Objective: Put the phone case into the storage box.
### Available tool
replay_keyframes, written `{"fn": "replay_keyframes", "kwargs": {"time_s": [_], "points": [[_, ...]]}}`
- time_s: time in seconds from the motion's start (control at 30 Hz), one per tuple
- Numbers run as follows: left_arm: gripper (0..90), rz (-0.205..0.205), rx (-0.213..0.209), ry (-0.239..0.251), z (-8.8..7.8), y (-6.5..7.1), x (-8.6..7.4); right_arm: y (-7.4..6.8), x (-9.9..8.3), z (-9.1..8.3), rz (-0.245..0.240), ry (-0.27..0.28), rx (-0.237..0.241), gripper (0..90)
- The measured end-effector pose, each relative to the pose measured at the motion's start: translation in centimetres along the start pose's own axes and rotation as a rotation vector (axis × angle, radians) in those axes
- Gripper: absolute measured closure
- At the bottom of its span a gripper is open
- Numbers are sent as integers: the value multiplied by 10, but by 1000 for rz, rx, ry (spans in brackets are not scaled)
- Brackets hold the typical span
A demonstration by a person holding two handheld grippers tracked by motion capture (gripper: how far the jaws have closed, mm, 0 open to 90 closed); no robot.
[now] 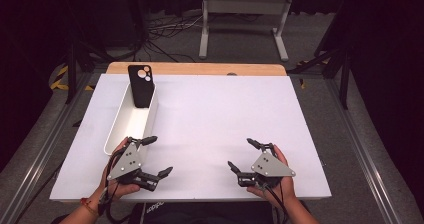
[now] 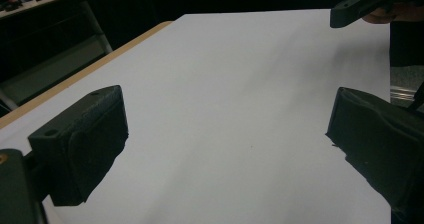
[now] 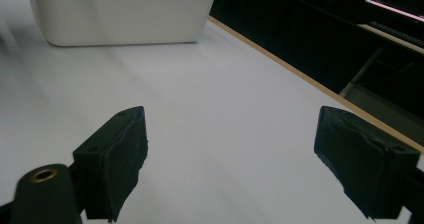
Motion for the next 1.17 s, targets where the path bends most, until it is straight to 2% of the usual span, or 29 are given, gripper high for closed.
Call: {"fn": "replay_keyframes", "kwargs": {"time_s": [0.2, 0.37, 0.5, 0.67, 1.17], "points": [[34, 4, -2, 1, 2, 1, 0, 2, -1, 0, 2, -2, -3, 143], [32, -10, -4, 5, 4, -1, 0, 5, -4, 2, 7, -11, -3, 143], [29, 11, -3, 3, 4, 2, 0, 6, -7, 3, 25, -20, -4, 143], [29, 19, 12, -3, 2, 2, 0, 3, -7, 2, -6, -35, 4, 144], [31, 25, 27, -1, 1, -3, 3, 6, -7, 0, -2, -21, 0, 144]]}}
Point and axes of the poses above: each handheld gripper's, and its own axes: z roughly forward along the jaws, x roughly out of its top, y roughly to its right, the point moved 9 cm from there along z, roughly forward along the jaws, and after that the axes turned 10 degrees about -z, right-handed, at the moved point
